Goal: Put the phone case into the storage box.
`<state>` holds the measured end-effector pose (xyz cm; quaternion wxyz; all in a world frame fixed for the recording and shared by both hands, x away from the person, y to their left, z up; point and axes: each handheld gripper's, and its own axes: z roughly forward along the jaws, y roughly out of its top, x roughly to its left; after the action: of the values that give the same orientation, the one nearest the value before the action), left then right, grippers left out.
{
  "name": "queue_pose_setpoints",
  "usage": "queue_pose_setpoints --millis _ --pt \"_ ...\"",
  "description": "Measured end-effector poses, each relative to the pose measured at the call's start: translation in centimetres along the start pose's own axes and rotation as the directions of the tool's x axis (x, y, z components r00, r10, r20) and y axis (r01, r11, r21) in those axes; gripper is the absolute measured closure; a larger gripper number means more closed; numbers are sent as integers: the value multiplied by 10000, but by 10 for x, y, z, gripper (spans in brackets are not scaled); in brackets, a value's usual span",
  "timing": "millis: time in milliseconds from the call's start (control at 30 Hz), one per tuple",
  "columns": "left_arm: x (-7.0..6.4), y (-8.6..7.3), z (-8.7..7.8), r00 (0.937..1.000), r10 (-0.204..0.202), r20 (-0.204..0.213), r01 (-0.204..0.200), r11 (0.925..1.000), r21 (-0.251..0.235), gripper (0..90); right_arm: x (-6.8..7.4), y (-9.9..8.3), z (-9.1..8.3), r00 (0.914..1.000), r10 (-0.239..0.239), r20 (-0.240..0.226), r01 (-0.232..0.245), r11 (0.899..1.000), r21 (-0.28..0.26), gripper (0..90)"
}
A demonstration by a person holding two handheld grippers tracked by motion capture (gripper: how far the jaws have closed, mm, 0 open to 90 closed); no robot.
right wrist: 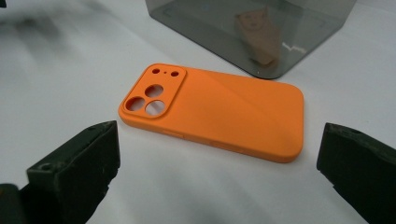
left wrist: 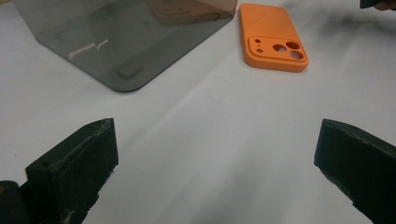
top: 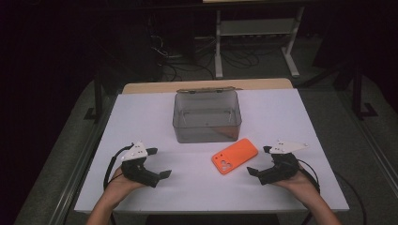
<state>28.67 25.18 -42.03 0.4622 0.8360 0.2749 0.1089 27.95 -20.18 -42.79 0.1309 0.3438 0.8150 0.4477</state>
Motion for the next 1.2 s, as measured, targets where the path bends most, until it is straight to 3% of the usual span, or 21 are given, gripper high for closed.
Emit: queue_pose_setpoints --millis 567,1200 --pt "1 2 0 9996 -214 -162 213 9998 -20 0 -1 2 -1 10000 39 73 -38 10000 -28 0" --pt "-6 12 12 9999 -33 152 34 10000 -76 0 -3 3 2 10000 -12 13 12 10000 60 0"
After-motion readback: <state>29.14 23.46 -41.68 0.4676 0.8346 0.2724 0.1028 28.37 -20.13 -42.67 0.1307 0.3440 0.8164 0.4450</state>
